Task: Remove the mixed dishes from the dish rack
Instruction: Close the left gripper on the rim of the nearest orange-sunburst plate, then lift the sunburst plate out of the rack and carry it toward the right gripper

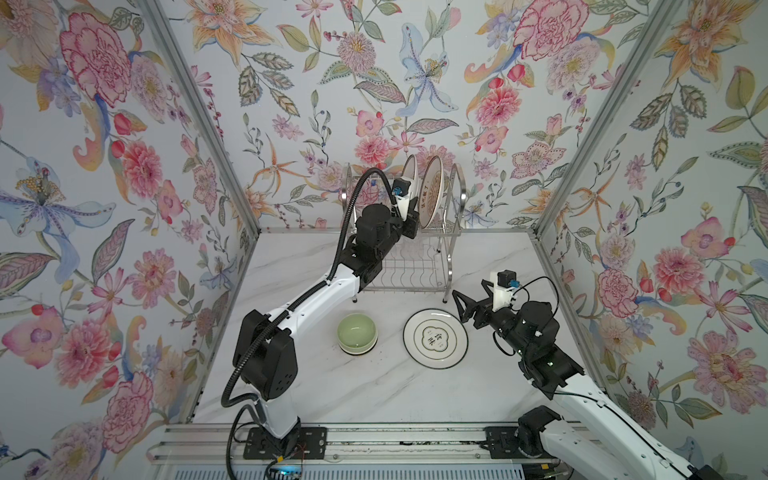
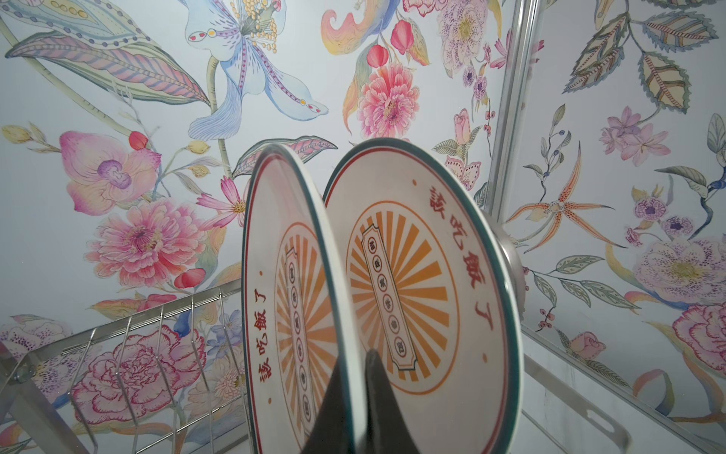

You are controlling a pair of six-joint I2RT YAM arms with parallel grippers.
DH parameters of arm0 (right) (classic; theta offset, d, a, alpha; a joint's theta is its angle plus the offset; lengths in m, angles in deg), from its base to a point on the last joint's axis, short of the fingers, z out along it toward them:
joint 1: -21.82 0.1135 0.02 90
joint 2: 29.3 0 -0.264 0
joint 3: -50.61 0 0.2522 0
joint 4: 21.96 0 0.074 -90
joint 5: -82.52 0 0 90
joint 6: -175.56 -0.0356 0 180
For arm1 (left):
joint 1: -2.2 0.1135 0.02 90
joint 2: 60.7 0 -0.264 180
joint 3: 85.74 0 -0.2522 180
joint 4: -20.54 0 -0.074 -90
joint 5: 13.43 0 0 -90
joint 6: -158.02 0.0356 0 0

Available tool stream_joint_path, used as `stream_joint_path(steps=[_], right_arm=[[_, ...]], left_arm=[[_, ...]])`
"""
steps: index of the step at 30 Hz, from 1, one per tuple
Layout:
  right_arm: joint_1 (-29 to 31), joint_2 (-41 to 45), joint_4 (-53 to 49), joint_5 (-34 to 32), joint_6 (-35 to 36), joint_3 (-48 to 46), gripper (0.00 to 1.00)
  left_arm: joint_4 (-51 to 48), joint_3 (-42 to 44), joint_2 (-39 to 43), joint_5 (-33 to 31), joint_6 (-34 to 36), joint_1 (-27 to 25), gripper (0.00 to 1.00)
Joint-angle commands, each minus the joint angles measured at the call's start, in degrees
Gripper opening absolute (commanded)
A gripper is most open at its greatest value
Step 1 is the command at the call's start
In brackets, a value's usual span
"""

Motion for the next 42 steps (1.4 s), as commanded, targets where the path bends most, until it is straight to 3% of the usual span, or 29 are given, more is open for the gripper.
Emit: stream_joint_path(steps=[1,25,31,35,42], right_arm=[[-0.23,-0.26,1.76,0.00,-0.88,0.15,0.99],[-0.35,-1.45,2.54,-0.23,-2.28,1.10,0.99],[-0.31,-2.71,2.31,0.75,-2.90,2.89,0.99],[-0.35,-2.79,1.58,0.97,-3.77,3.62,0.99],[-1.03,-2.97,-3.72,2.67,-7.79,6.54,0.99]], left_arm=[[1.55,1.26,1.78,-0.18,1.18,-0.26,0.01],[8.21,-2.47,7.20,3.50,2.77,-0.41,0.00],[11.67,3.88,14.55,5.79,3.05,-0.41,0.00],[9.02,7.97,19.92,6.82,6.39,-0.49,0.00],[9.90,21.10,31.34,10.49,9.95,-0.48,0.00]])
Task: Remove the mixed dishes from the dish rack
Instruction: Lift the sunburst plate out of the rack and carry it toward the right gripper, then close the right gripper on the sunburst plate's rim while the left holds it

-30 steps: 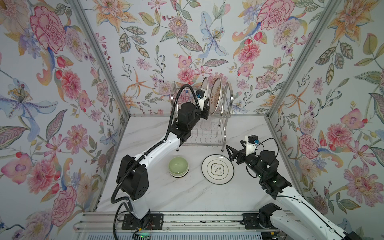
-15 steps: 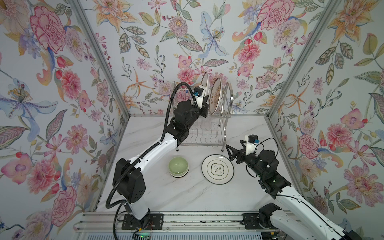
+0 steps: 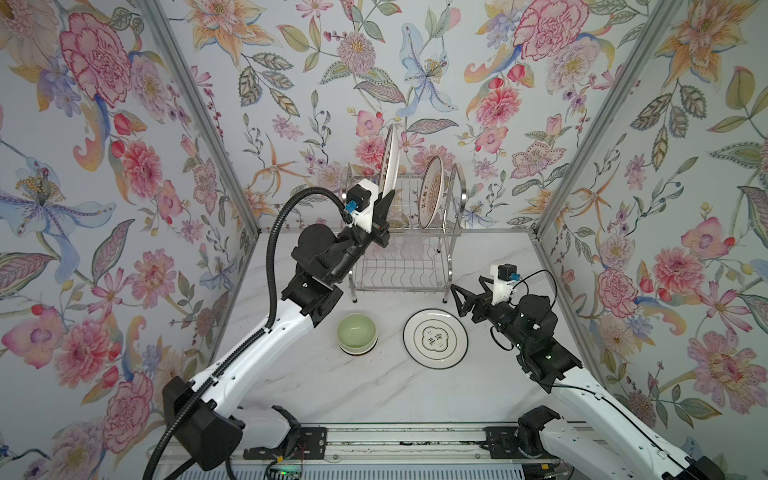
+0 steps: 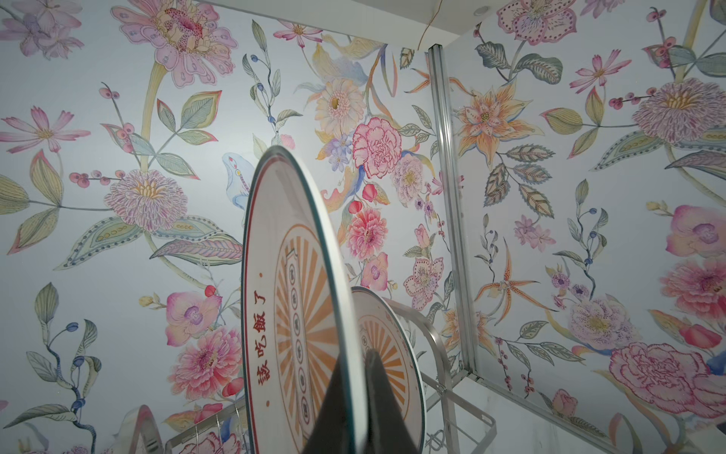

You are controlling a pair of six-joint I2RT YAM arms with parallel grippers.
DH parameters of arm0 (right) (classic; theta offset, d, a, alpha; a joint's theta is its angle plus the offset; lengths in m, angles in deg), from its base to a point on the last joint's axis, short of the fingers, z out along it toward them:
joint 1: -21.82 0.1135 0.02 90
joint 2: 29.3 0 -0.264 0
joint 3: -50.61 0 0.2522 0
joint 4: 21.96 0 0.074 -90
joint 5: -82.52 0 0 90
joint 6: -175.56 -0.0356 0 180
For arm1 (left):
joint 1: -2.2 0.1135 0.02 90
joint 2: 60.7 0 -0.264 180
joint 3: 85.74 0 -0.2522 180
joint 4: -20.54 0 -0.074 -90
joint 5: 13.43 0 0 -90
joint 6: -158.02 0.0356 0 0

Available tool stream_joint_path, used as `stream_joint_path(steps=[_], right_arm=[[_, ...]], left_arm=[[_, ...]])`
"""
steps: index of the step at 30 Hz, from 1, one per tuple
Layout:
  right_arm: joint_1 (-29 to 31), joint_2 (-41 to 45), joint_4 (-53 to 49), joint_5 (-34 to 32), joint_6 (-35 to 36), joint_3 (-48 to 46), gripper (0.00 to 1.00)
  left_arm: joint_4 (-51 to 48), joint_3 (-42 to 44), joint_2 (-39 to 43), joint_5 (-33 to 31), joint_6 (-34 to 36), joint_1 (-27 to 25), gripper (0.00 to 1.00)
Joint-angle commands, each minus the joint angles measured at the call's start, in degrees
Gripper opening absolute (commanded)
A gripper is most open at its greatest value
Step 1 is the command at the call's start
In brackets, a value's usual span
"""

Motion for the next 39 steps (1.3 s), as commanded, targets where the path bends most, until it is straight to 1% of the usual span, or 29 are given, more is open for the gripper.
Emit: stream_joint_path(steps=[1,3,6,8,13,15,17,19,23,26,29,33,37,39], right_arm=[[-0.70,-0.28,-4.21,1.09,-3.94,3.74,0.99],[-1.46,-0.71,-7.95,0.19,-7.24,5.32,0.99],[-3.39,-1.14,-12.86,1.51,-11.30,7.36,0.99],[-4.43,-0.80,-13.98,3.07,-13.51,7.36,0.99],[-6.66,1.60,-15.46,7.38,-18.11,6.28,0.99],[-7.45,2.47,-17.11,8.71,-18.83,6.44,0.99],[-8.23,3.14,-18.83,9.93,-19.12,6.86,0.99],[-9.15,3.54,-20.73,11.67,-19.47,7.73,0.99],[-10.59,3.21,-23.88,16.57,-20.87,9.55,0.99],[-10.94,2.74,-26.78,18.70,-21.53,10.84,0.99],[-10.87,2.87,-25.72,20.29,-23.15,10.29,0.99],[-10.88,3.07,-22.36,20.91,-25.24,9.14,0.99],[-10.10,0.87,-20.00,23.94,-24.32,10.22,0.94],[-9.01,-0.56,-20.29,23.71,-22.99,11.64,0.93]], left_arm=[[3.10,4.83,4.76,3.00,2.98,-0.39,0.00],[3.26,8.26,7.74,2.09,2.90,-0.39,0.00],[2.03,12.93,12.15,3.13,5.93,-0.46,0.00],[-0.16,14.87,14.71,4.19,8.51,-0.53,0.00],[-5.75,19.99,21.14,7.85,16.67,-2.23,0.00],[-7.01,22.53,23.51,8.74,20.69,-4.00,0.00],[-6.07,26.34,25.61,8.76,24.31,-5.77,0.00],[-8.29,28.19,26.74,8.15,28.60,-7.90,0.00],[-14.29,28.82,27.14,4.72,34.66,-11.17,0.00],[-15.06,30.49,27.11,2.97,37.89,-12.53,0.00],[-15.51,31.88,25.89,1.48,42.16,-12.88,0.00],[-14.44,34.38,23.07,-1.17,48.63,-13.12,0.00],[-10.93,35.67,19.98,-3.13,49.76,-13.77,0.00],[-9.95,36.12,18.57,-4.06,50.93,-14.71,0.00]])
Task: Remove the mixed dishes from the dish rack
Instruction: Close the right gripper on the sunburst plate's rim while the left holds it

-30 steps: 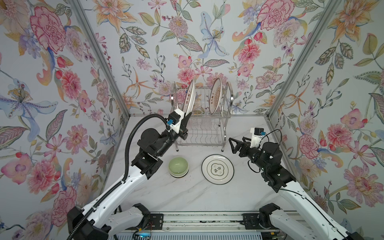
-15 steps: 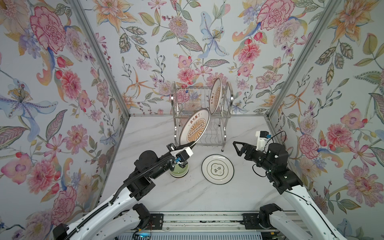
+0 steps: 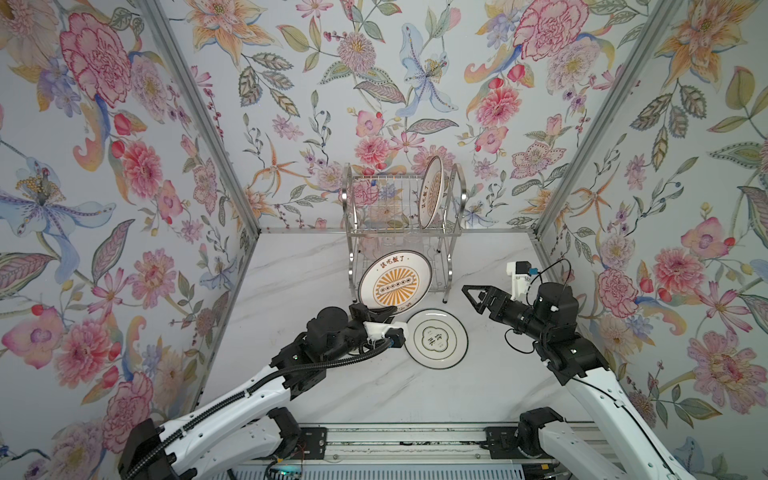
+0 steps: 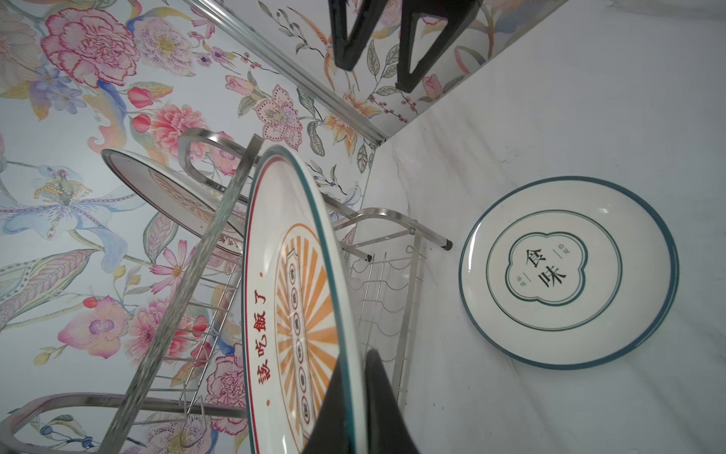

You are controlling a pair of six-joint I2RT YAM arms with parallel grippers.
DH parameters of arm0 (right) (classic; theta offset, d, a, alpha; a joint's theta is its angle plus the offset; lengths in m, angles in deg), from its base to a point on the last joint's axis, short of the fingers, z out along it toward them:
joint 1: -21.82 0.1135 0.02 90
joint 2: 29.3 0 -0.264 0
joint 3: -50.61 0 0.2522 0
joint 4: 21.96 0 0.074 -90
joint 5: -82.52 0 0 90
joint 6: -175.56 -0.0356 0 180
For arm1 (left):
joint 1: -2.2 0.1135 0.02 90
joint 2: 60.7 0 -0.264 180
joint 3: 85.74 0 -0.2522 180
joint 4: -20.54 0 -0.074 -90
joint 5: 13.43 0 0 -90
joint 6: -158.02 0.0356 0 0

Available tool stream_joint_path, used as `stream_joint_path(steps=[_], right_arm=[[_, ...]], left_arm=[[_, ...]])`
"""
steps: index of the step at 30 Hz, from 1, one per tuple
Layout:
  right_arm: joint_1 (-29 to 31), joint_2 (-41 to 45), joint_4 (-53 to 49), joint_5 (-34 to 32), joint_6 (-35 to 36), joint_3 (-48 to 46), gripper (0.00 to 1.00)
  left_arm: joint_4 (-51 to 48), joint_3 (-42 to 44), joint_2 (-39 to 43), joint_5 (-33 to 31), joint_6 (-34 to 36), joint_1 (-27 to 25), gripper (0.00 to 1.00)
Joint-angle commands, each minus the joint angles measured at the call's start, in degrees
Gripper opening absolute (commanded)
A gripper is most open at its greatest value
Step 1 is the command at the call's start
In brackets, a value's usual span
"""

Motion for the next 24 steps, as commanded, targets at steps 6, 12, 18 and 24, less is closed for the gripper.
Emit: stream_joint_path(steps=[6,12,18,24], right_arm=[[4.12,-7.03,3.79,3.21,2.03,4.22,0.91],[6.73,-13.01,3.17,1.81,2.98,6.48,0.84],[7.54,-17.99,0.64,0.75,3.12,8.26,0.75],[7.55,-20.93,-2.30,0.55,3.88,9.95,0.59]], left_arm=[[10.53,2.39,-4.81,-5.71,7.22,-4.30,0.00],[10.45,1.87,-9.92,-7.08,11.29,-6.11,0.00],[13.01,1.51,-13.05,-7.58,13.56,-6.71,0.00],[14.54,1.70,-14.48,-7.30,15.31,-7.14,0.00]])
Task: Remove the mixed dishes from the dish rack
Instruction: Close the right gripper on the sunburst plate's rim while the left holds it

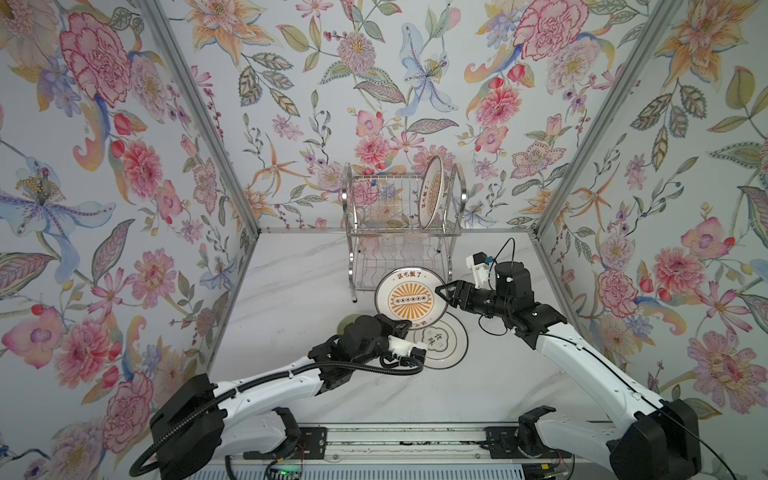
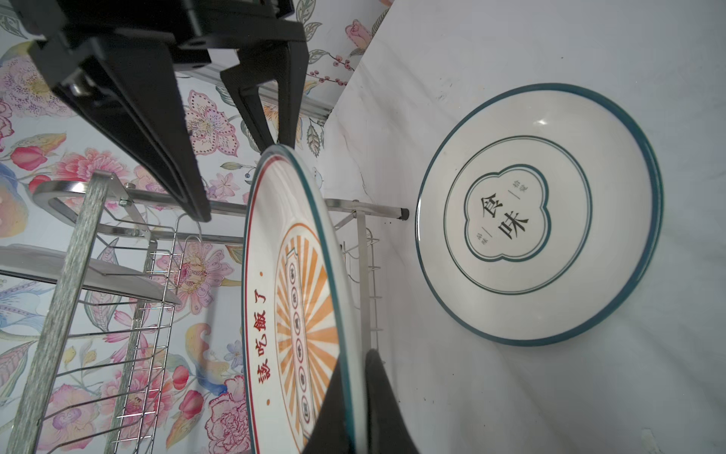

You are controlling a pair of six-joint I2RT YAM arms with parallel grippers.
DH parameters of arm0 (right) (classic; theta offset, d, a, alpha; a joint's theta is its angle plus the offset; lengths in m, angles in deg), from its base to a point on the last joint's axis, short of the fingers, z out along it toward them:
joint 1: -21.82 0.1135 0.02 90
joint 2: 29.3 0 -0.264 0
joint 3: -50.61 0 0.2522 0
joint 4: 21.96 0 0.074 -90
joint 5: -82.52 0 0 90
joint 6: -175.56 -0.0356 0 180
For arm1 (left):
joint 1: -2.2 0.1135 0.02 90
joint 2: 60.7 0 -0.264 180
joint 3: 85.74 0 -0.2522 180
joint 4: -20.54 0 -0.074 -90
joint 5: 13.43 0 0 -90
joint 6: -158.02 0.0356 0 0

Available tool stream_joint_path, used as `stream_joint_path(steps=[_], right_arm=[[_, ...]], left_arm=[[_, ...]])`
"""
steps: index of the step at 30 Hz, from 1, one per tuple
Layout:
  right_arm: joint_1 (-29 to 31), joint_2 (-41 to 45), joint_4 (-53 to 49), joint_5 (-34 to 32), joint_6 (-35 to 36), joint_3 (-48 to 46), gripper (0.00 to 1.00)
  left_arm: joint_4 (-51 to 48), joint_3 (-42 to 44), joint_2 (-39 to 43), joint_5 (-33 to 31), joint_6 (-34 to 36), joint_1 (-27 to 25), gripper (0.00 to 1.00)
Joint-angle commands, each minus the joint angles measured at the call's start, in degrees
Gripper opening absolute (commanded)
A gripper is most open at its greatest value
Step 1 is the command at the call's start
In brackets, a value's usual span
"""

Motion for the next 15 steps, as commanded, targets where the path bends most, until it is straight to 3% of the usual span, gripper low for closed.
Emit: stream_joint_path(steps=[1,15], right_arm=[[0.13,-1.38,-2.74,-0.55,1.13,2.53,0.57],[-0.30,-7.29,-1.96,3.63,-0.87,4.31,0.33]], left_arm=[[5.29,-0.68,-0.35,-1.29,2.57,-0.97,0.00],[7.60,-0.17,-2.15,-1.05,3.17,-1.23,0.00]])
